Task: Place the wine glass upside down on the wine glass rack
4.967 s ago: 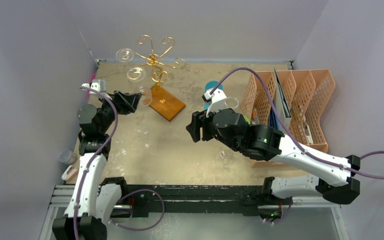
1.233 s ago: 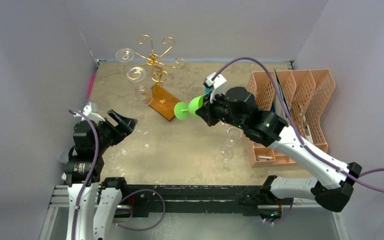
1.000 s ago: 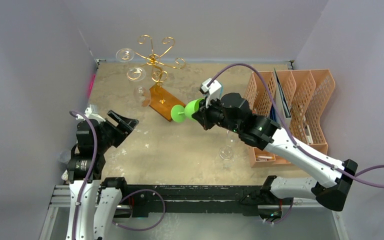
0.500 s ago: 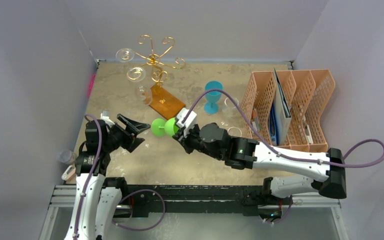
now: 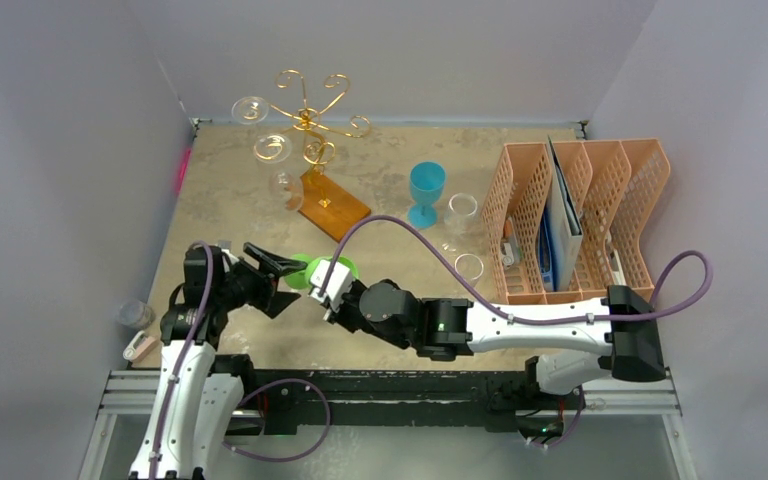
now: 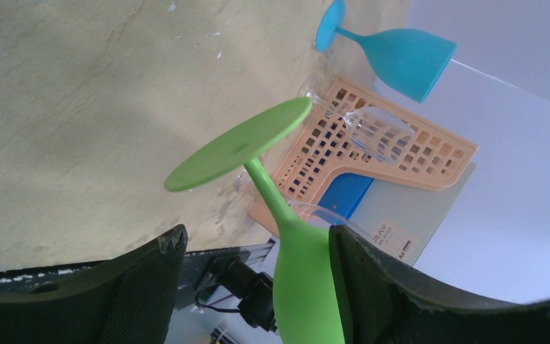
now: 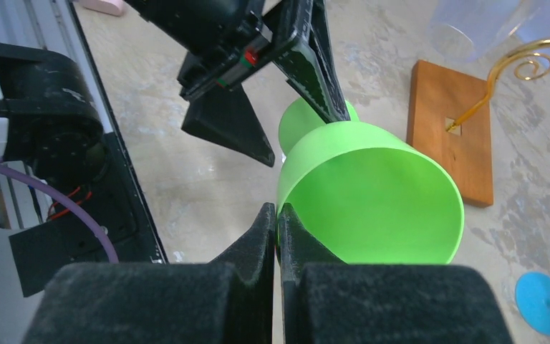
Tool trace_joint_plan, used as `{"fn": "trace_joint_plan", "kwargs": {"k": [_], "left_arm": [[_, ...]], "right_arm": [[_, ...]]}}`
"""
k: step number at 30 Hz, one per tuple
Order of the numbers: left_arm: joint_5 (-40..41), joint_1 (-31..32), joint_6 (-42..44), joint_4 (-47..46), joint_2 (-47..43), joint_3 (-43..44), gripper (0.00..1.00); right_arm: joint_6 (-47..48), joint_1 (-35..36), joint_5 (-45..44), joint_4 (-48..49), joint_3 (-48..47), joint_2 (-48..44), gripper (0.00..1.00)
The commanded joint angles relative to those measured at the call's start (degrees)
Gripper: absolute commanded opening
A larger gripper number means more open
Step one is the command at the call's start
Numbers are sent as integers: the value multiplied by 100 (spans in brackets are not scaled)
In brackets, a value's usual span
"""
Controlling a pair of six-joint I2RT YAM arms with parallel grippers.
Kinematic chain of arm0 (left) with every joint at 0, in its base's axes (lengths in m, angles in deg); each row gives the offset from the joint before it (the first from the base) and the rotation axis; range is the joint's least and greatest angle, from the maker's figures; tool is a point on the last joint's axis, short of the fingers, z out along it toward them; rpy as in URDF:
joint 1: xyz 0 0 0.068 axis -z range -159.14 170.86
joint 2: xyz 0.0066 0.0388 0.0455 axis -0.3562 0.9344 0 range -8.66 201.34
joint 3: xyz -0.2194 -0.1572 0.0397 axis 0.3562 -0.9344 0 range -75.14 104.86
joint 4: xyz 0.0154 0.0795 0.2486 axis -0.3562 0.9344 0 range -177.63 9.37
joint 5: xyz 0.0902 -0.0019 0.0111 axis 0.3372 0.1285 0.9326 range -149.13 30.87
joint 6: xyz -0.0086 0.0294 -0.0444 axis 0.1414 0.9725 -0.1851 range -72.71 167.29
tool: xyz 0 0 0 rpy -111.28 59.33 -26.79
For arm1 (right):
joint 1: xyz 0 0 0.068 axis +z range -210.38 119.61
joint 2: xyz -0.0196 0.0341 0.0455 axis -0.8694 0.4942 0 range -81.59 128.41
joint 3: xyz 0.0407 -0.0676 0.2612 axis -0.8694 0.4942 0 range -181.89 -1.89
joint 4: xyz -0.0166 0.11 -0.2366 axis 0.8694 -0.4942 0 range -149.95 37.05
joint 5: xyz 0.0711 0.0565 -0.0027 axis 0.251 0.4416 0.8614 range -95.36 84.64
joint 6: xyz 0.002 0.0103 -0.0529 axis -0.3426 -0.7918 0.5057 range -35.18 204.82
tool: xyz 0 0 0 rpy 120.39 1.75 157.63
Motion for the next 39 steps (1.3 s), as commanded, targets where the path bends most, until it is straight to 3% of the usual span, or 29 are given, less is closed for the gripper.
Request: {"fn": "trace_joint_plan", "kwargs": {"k": [1,14,23,26,33,39], "left_arm": [[-90,9,-675,118,46,-82,69],[-257,8,-1532,-172,-108,-584,43],[-472,9,-1693,-461,243,-746,41],[-505,13,-1694,-564,290,-761,32],[-538,13,-1682,-569,237,-718,2],[-655,13,-1514,-683,347,-670,0]], "right_arm": [[148,83,57,635,-173,42,0],[137,123,498,1129,40,292,0],[133,119,842,1565,294,302,0],[164,120,810,1516,311,290,0],[-5,119,787,1528,460,195,0],[-258,119,852,1294,427,127,2]]}}
